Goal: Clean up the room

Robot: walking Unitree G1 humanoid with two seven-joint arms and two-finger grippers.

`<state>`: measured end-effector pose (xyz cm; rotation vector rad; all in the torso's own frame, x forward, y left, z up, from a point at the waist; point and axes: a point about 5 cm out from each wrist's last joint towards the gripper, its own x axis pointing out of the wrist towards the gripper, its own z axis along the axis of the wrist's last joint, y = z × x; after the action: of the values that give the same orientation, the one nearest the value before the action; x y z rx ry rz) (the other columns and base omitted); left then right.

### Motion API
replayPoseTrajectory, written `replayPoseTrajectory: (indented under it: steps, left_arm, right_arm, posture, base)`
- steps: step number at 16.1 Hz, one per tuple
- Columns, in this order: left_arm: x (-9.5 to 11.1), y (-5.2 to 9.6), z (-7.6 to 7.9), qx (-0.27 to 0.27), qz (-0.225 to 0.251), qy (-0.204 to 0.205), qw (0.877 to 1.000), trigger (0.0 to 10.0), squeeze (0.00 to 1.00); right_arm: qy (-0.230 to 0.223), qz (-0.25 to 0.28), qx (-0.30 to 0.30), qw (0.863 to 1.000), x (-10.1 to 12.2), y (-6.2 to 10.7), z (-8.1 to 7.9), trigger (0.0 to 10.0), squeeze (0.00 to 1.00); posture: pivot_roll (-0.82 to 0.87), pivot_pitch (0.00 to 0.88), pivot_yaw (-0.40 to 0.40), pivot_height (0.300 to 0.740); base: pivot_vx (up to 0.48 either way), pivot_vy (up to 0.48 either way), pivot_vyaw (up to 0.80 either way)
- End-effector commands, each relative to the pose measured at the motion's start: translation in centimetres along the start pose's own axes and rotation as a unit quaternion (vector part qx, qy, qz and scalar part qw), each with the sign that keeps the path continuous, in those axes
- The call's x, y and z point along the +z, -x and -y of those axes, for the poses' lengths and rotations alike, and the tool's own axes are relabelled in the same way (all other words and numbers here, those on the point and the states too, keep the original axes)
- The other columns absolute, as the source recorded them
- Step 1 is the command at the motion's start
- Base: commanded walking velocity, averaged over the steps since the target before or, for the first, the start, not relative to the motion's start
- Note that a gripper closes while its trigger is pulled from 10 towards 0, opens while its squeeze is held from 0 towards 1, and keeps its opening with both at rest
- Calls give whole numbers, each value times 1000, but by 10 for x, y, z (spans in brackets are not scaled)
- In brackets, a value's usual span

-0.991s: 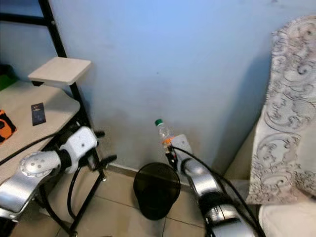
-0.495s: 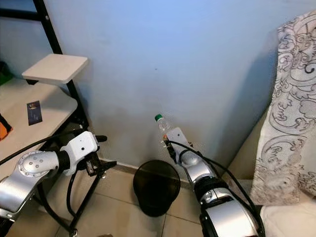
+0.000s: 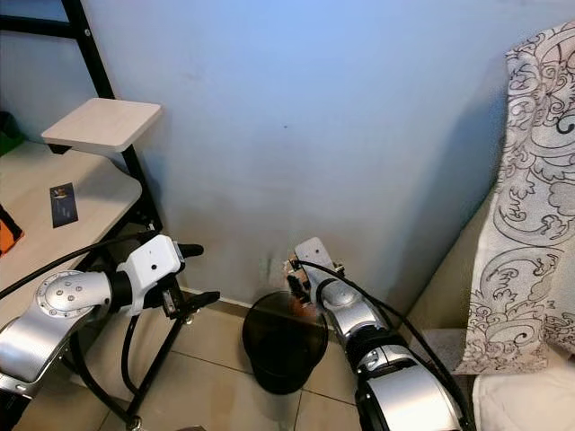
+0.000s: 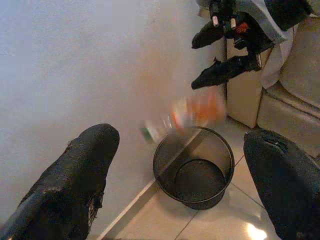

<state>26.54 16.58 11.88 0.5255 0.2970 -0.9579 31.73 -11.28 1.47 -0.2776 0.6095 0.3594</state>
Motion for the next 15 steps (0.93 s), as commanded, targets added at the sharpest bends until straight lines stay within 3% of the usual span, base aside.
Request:
replayPoseTrajectory:
  steps: [1, 10, 12, 15]
  left_arm:
    - [4, 1, 2, -5, 7, -4, 1000, 10000, 0]
    - [4, -2, 4, -2, 9, 2, 1000, 10000, 0]
    - [0, -1, 8, 31, 21, 39, 999, 10000, 0]
    - [-7, 1, 10, 82, 34, 92, 992, 10000, 0]
  right_arm:
    - [-23, 7, 4, 1000, 0, 0, 0, 10000, 1000]
    - [-72, 18, -7, 997, -16, 5, 4, 10000, 1000]
    - [-131, 81, -10, 988, -23, 18, 9, 10000, 1000]
    - [-173, 107, -42, 978, -34, 32, 11, 10000, 1000]
  posture:
    - [16, 0, 8, 740]
    - [17, 0, 5, 740]
    - [15, 0, -1, 740]
    - [13, 0, -4, 740]
  base:
    - [0, 0, 0]
    - [0, 0, 0]
    - [0, 0, 0]
    - [0, 0, -181]
